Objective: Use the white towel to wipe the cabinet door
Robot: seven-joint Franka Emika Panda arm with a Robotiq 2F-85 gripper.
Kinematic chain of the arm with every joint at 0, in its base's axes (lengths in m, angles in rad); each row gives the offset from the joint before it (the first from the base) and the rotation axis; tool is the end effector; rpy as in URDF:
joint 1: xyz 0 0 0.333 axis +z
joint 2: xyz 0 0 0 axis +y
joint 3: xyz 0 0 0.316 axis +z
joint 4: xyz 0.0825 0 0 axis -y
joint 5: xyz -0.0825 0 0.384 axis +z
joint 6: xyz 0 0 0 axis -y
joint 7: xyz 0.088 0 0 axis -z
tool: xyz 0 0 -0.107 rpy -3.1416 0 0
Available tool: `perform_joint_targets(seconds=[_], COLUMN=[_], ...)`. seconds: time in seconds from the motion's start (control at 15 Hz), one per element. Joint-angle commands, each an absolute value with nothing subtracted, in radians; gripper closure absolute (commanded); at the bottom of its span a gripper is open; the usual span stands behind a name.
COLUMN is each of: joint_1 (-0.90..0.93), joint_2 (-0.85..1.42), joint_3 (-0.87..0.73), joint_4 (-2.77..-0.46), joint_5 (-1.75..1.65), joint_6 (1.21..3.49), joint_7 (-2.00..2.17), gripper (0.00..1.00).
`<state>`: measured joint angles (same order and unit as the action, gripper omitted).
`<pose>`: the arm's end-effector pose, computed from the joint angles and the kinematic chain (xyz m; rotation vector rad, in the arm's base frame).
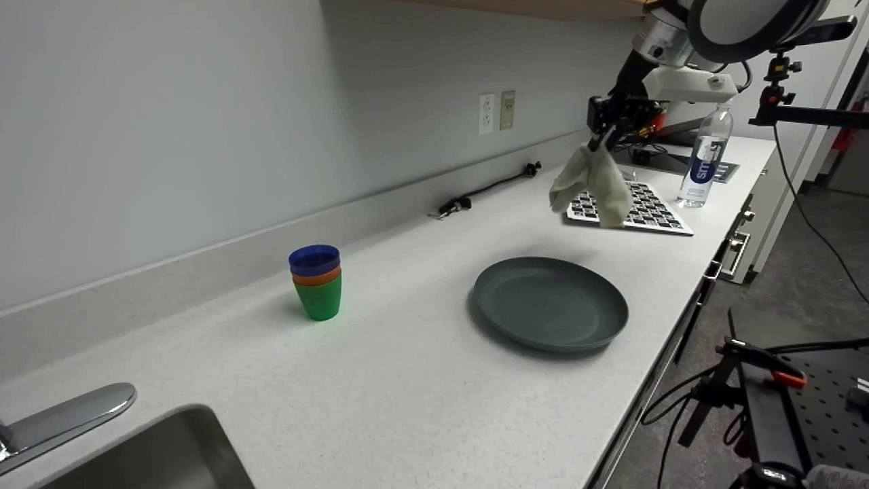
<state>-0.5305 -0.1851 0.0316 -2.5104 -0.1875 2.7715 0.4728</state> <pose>0.4292 -0.2245 0.3967 2.7119 -1.1648 0.6645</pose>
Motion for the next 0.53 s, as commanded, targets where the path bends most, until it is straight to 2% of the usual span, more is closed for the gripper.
perform_joint_targets(seconds=[0.0, 0.27, 0.47], joint_1=[-0.463, -0.396, -0.348], joint_2=[-0.206, -0.242, -0.293], joint_3=[-0.03, -0.055, -0.05], joint_4=[-2.507, -2.516, -2.519], joint_5=[-0.214, -0.16, -0.139], joint_6=[2.726, 2.716, 2.692], joint_7=[0.495, 0.457, 0.444], gripper=[0.29, 0.01, 0.0])
